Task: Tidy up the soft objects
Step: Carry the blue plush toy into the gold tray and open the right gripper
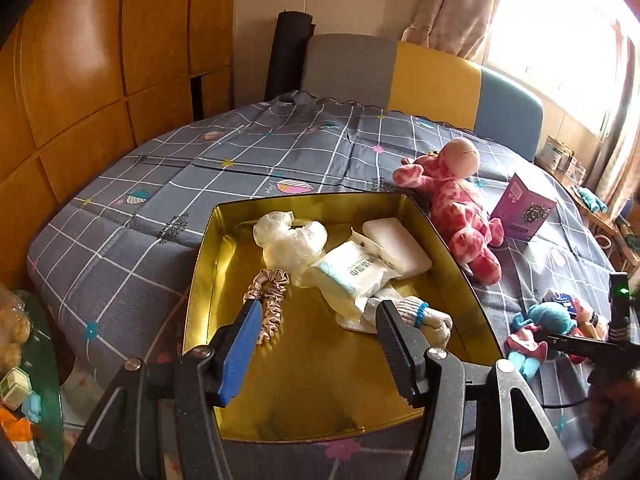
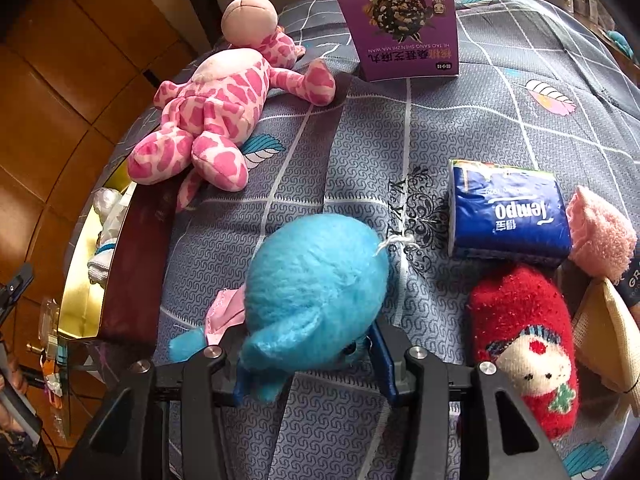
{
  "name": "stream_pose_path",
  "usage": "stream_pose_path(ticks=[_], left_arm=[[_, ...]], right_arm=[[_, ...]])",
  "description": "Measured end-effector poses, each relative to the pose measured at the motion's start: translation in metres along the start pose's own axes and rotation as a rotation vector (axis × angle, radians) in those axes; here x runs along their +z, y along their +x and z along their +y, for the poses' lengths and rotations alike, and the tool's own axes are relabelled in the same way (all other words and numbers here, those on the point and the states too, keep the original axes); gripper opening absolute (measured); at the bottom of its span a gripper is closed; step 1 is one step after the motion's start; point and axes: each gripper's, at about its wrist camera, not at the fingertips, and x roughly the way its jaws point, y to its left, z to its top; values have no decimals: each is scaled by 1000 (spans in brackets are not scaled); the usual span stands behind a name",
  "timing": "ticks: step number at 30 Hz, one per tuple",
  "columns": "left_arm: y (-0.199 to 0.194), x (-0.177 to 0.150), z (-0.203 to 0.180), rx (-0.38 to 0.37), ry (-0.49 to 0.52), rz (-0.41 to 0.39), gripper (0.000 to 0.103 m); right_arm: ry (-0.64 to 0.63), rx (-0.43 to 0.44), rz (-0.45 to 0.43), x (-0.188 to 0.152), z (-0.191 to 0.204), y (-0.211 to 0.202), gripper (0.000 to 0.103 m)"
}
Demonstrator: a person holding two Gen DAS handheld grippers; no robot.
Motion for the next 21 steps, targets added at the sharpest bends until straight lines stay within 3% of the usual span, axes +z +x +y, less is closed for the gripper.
stream_pose_path(ticks=[12,21], left_arm=[[-5,-12,-4,-7,12,14,60],[-6,-13,3,-4,-5,10,60]], right_arm=[[3,39,-76,4,8,-30,44],[-168,136,-149,18,80,-63,44]])
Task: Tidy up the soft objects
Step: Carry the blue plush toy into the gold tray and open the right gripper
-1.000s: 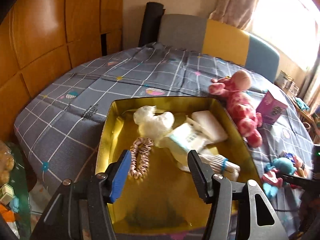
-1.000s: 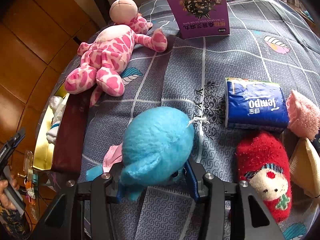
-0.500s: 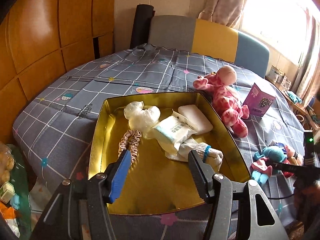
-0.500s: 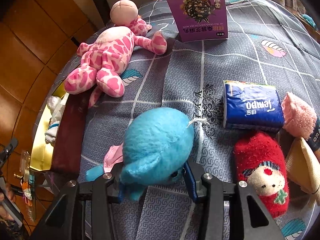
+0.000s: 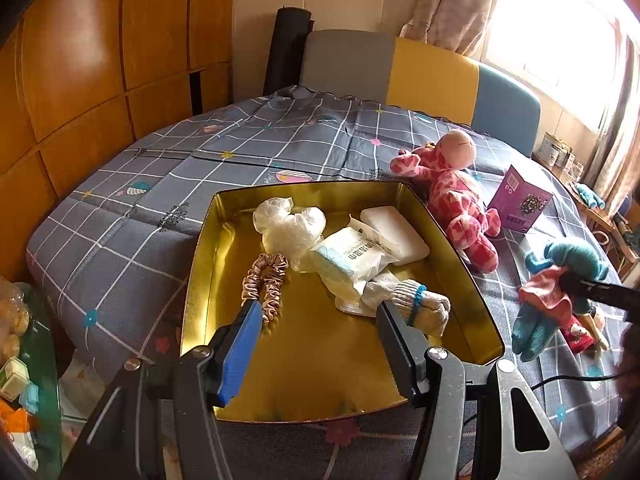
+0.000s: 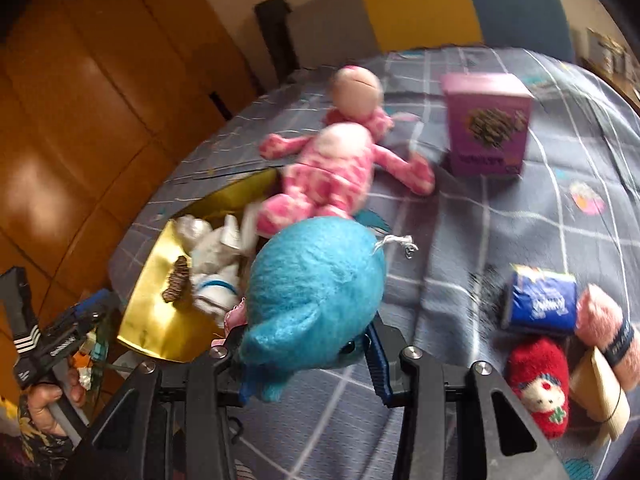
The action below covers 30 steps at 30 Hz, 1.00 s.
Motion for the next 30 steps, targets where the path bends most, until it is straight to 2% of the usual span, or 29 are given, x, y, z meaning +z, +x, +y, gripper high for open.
stream_pose_path(ticks=[9,16,23,25,28,30], left_arm=[[-1,0,10,12,-21,-3,60],[-3,1,17,25,-37,-9,63],[-4,1,22,33,-50,-10,63],[-3,0,23,33,-52,-7,63],[0,-2,25,33,-57,3,63],[2,-2,26,34,-61,5,63]], right_arm=[[-158,112,60,13,79,35,44],[-224,150,109,19,127,72,44],[-295,145,228,18,163,136,45],[-305,118,263,14,170,159,46],[-303,83,278,9,173,183,49],[-311,62,256,9,177,186,53]])
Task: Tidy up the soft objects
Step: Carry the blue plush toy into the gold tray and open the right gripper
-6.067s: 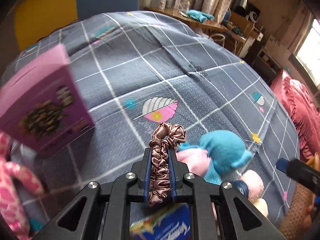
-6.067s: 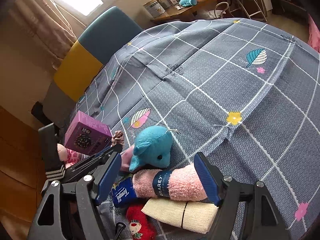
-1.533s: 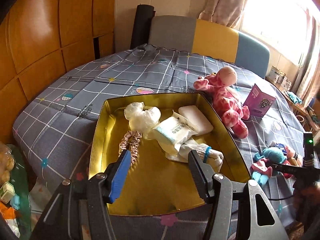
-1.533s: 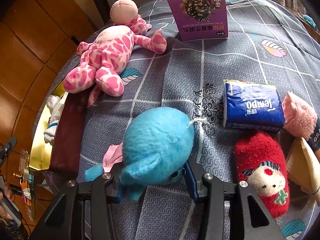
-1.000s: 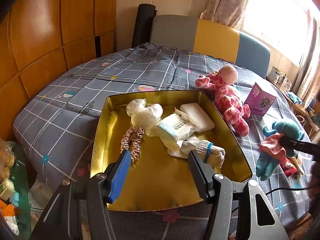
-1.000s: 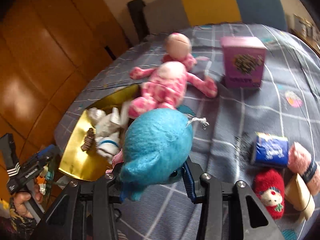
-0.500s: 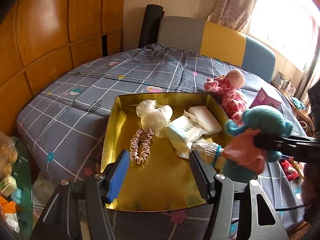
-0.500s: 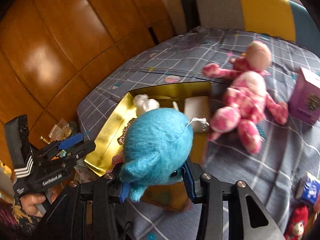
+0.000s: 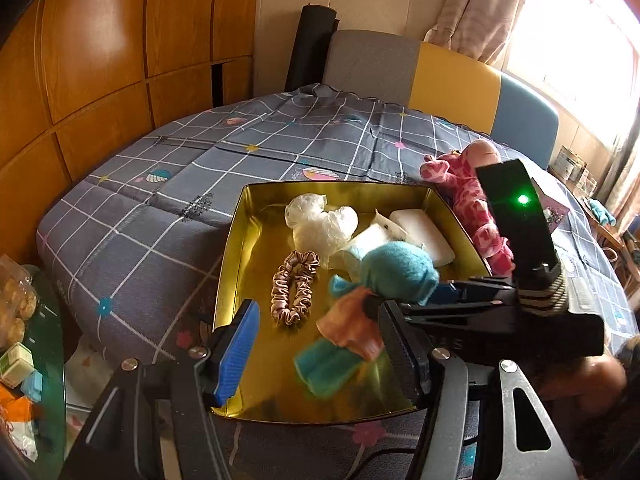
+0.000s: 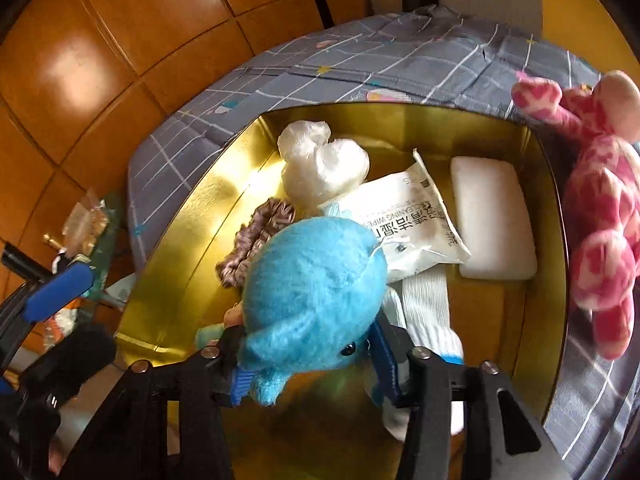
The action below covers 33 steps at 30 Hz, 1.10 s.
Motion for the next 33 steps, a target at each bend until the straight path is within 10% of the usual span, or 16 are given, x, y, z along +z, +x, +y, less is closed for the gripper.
stream_pose_path(ticks=[33], left_arm=[[-9,-1,-15,-19,34,-16,63]], right_arm=[[191,-26,-172,-34,-40,-86,62]])
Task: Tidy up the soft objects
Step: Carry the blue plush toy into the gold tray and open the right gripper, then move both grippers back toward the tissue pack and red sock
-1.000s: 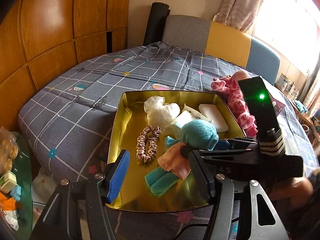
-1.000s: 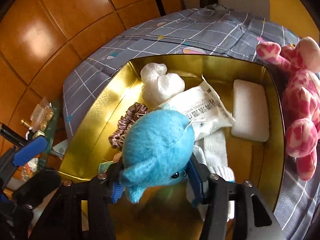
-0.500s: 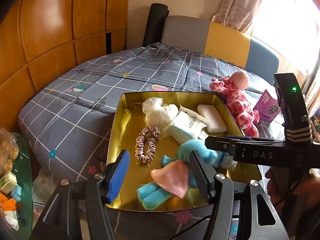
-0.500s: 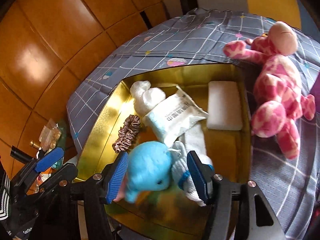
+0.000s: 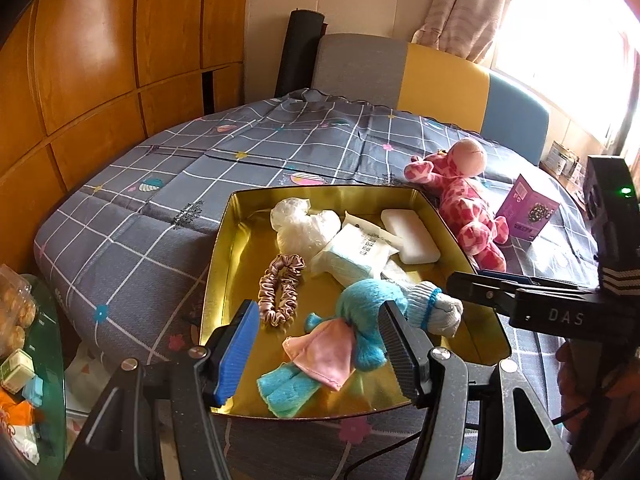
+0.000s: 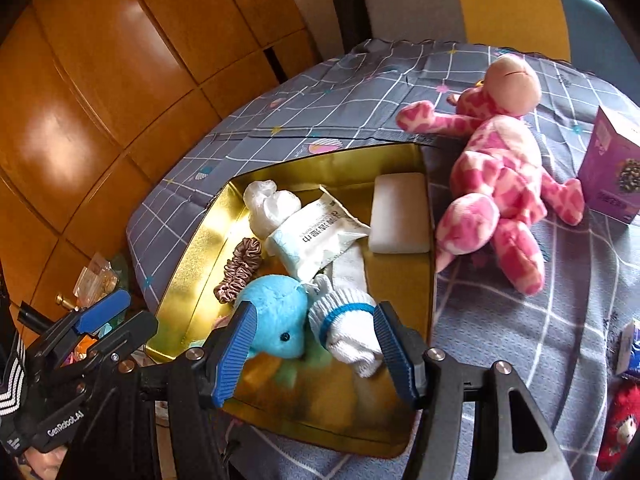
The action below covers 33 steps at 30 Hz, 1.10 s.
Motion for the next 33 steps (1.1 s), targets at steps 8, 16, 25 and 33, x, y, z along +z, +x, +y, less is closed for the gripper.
stream_pose_path(ticks=[8,16,25,33], left_arm=[[-3,0,-9,-11,24,-3,63],[-3,1,-22,-24,61,-3,63],[-2,2,-42,-45,110,3,63],[2,3,-67,-76,168,8,63]], right_arm=[[-20,-57,-50,-10,-5,-23,62],[12,-97,-87,-18,-26,-46,62],[91,-174,-133,-29,-74,-83,62],[189,-271,-180,-44,-129,-123,62]])
